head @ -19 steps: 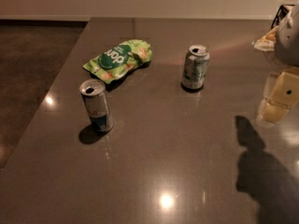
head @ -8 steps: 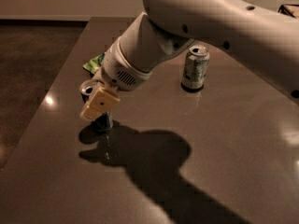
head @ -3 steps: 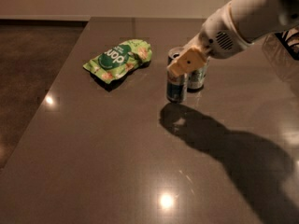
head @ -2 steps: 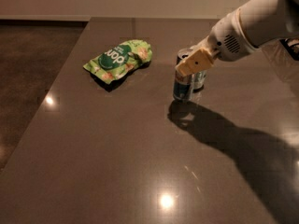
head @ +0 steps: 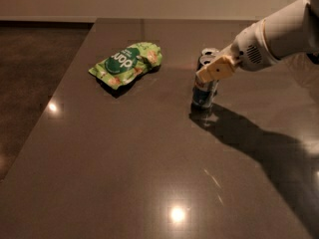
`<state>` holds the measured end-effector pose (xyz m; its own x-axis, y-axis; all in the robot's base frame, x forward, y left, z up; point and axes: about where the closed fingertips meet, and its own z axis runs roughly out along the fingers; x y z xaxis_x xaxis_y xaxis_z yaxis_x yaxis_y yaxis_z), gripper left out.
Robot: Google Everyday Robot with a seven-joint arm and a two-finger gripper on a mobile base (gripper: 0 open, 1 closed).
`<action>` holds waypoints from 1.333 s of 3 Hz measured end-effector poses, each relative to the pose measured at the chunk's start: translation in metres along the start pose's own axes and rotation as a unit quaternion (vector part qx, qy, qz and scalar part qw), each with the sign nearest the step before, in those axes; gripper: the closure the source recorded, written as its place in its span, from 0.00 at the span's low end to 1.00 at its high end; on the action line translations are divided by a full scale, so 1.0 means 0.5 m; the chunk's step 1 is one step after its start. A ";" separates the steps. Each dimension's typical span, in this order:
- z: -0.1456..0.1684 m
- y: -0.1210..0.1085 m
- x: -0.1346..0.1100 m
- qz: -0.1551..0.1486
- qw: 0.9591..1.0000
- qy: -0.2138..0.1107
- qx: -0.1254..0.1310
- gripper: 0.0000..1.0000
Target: Move redbull can near 7up can
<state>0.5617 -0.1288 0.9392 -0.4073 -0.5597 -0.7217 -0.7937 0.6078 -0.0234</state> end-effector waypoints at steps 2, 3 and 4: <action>0.000 -0.028 0.031 -0.001 1.000 0.014 0.017 0.12; -0.002 -0.033 0.034 -0.009 0.999 0.023 0.034 0.00; -0.002 -0.033 0.034 -0.009 0.999 0.024 0.034 0.00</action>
Offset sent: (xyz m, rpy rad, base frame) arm 0.0086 -0.0290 -0.0175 -0.0599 -0.0010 -0.0390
